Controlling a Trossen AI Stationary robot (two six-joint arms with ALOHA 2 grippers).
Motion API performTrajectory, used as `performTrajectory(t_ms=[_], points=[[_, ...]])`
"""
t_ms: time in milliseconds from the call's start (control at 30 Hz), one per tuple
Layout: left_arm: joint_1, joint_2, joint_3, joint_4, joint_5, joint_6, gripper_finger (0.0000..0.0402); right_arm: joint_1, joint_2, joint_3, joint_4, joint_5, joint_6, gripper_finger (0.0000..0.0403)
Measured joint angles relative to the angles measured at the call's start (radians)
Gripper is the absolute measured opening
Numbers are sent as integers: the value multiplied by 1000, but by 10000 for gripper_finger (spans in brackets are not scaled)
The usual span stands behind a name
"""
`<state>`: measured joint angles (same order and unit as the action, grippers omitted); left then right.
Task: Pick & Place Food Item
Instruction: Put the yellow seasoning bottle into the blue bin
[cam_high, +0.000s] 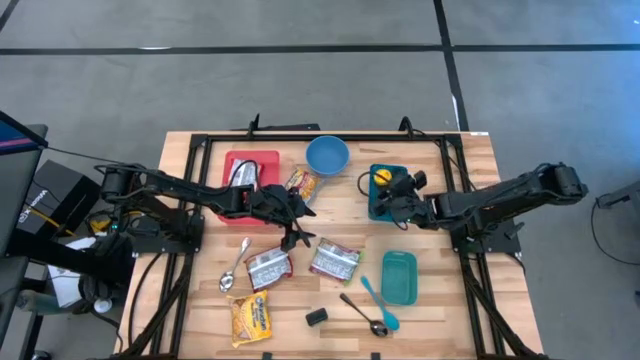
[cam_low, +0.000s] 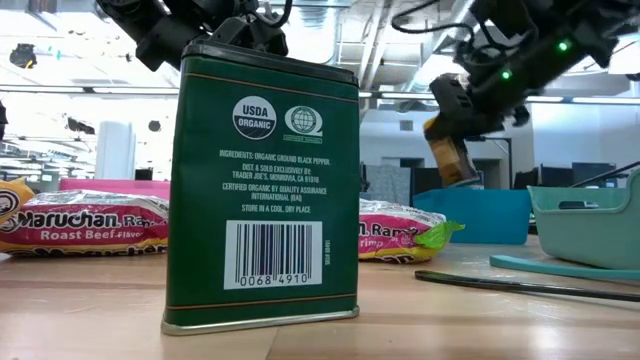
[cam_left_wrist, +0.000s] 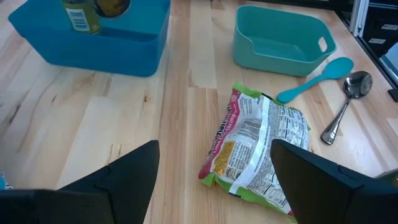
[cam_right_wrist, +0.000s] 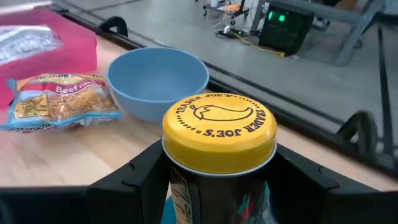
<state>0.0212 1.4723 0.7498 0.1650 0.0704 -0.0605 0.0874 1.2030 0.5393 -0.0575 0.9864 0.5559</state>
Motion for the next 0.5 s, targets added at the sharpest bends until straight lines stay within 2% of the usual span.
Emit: performTrajectory(t_ms=[267, 500], points=[[0, 0, 0, 5, 0, 0, 301, 48, 0, -117, 135, 189, 184, 220], [0, 0, 0, 17, 0, 0, 301, 77, 0, -181, 234, 223, 240, 217]])
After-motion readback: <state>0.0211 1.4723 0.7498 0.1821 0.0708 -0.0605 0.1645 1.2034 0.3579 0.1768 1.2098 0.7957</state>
